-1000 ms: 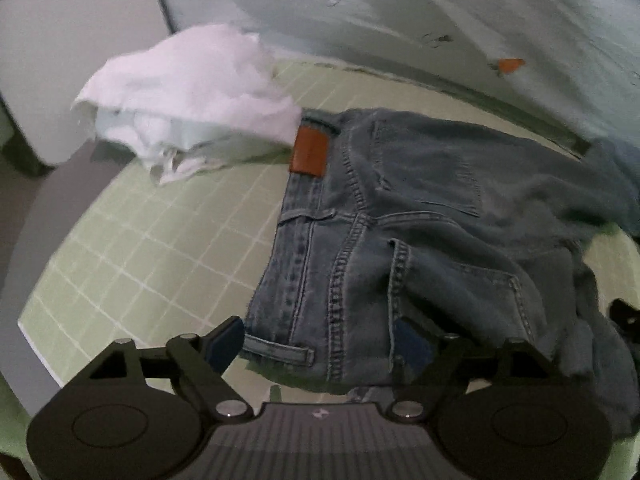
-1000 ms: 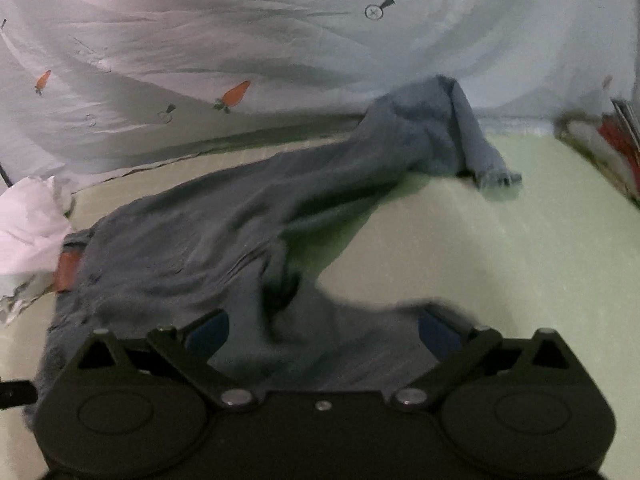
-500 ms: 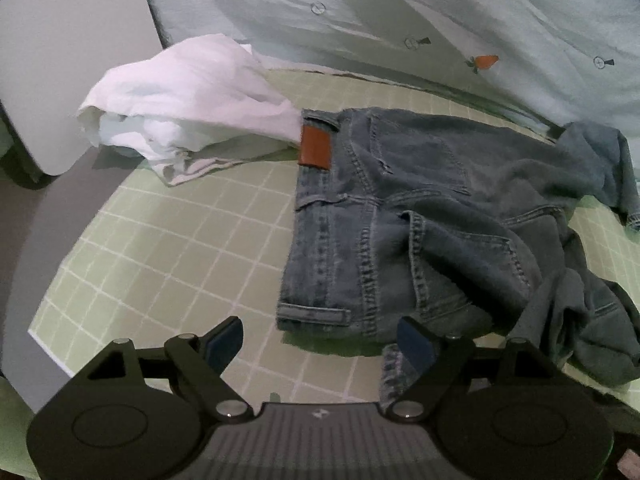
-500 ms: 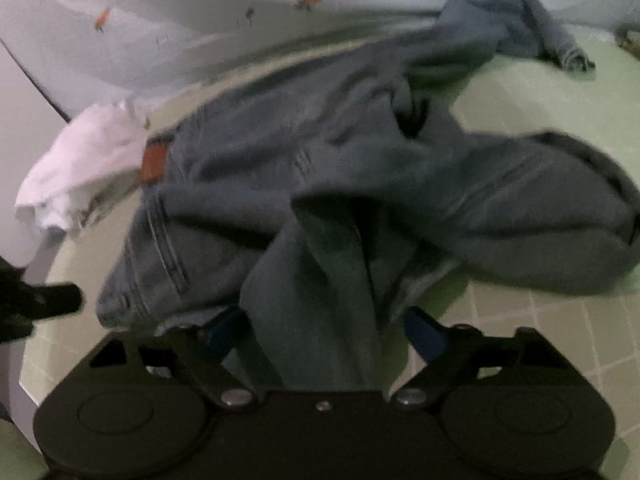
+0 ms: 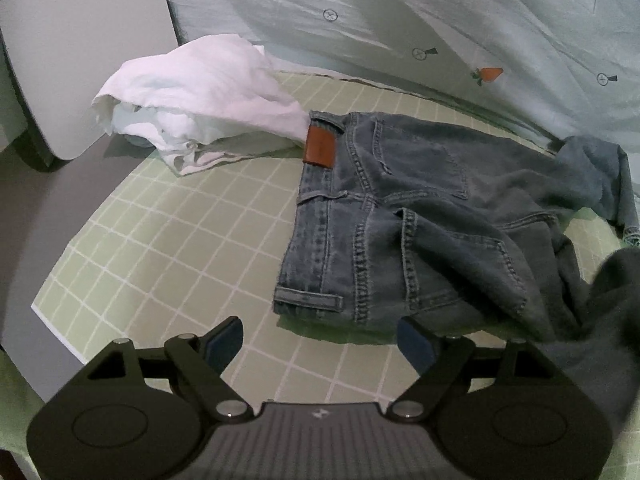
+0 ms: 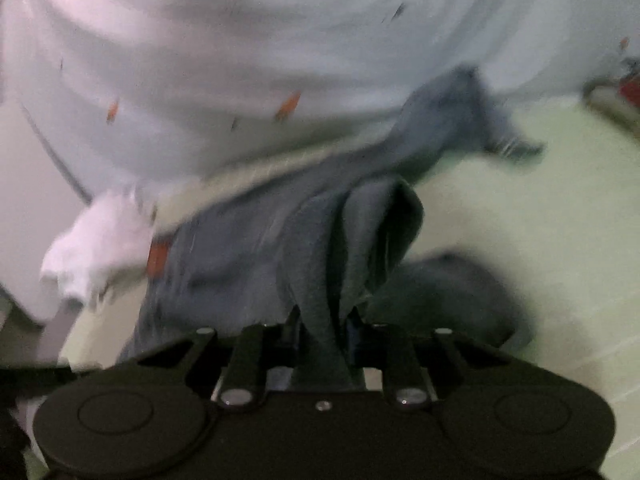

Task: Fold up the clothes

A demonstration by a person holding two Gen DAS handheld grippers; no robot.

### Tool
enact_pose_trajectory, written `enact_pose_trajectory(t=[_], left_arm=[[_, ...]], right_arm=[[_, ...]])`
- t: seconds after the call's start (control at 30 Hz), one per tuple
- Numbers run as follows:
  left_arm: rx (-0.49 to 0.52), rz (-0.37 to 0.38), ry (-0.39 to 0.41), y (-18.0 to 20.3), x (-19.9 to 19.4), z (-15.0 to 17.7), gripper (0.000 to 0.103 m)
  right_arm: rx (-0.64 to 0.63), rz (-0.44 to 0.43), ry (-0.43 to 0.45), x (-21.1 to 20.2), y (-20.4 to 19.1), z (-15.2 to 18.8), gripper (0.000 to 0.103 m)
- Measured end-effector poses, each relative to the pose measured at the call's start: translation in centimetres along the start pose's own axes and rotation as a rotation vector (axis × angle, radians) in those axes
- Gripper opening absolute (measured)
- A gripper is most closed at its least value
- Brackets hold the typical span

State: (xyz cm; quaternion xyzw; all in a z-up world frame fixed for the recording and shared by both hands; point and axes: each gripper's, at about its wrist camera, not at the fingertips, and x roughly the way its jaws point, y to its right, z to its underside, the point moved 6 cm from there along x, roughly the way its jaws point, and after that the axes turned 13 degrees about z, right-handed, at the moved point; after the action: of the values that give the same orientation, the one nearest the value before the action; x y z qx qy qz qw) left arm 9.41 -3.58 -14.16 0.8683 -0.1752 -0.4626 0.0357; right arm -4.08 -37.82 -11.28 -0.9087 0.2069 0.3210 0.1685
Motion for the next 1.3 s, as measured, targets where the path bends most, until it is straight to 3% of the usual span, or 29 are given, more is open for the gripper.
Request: enact_pose_trajectory(t=[0.17, 0.27, 0.3, 0.4, 0.47, 0.57, 0.63, 0.73, 0.87, 0.97, 1.07, 1.17, 1.2, 1.27, 1.3], left_arm=[[-0.044, -0.015, 0.002, 0.5, 0.6, -0.2, 0.085], [-0.082, -0.027, 0.004, 1.0, 1.3, -0.5, 0.085], [-0.101, -0.035, -0.002, 1.0, 1.6, -0.4, 0.085], [-0.16, -0.06, -0.024, 0.8, 2.7, -0.4, 0.085], [-0.2, -0.077, -0.038, 0.7, 3.5, -0.3, 0.085], [-0.259, -0.103, -0.059, 0.5, 4.5, -0.2, 0.085], [-0.299, -0.12, -0.073, 0.4, 5.3, -0.1, 0.085], [-0.378, -0.124, -0.102, 0.0, 6.7, 0.5, 0.085], [-0.477, -0.107, -0.104, -0.6, 8.3, 0.8, 0.085], [-0.532, -0.095, -0.089, -1.1, 9.3, 0.6, 0.085], [-0.555, -0.075, -0.058, -1.6, 9.8, 0.0, 0.079], [-0.564, -0.049, -0.021, -2.0, 10.2, -0.8, 0.058], [-0.561, -0.049, -0.016, -2.1, 10.3, -1.1, 0.043], [-0.563, -0.038, -0.006, -2.4, 10.6, -1.7, 0.025], [-0.572, -0.025, -0.001, -2.6, 10.7, -2.0, 0.02]], right_arm=[[0.054, 0.136, 0.14, -1.5, 8.4, -6.6, 0.021], [0.18, 0.242, 0.188, -1.1, 15.3, -10.3, 0.022], [0.254, 0.262, 0.199, -0.9, 17.8, -11.3, 0.026], [0.635, 0.266, 0.25, -0.3, 26.7, -12.7, 0.051], [0.813, 0.278, 0.278, -0.1, 31.2, -12.7, 0.053], [0.817, 0.342, 0.265, 0.5, 33.8, -12.3, 0.058], [0.761, 0.374, 0.212, 1.6, 33.9, -11.3, 0.067], [0.705, 0.378, 0.095, 3.9, 32.4, -8.7, 0.072], [0.65, 0.338, -0.063, 7.3, 29.3, -5.0, 0.073], [0.579, 0.294, -0.111, 9.3, 26.8, -4.0, 0.073], [0.476, 0.314, -0.11, 11.1, 24.8, -4.5, 0.072], [0.374, 0.387, -0.124, 13.3, 24.2, -5.2, 0.061], [0.34, 0.413, -0.13, 14.1, 24.1, -5.4, 0.057], [0.286, 0.46, -0.147, 15.4, 23.9, -5.7, 0.039], [0.288, 0.473, -0.157, 15.7, 24.0, -5.7, 0.019]])
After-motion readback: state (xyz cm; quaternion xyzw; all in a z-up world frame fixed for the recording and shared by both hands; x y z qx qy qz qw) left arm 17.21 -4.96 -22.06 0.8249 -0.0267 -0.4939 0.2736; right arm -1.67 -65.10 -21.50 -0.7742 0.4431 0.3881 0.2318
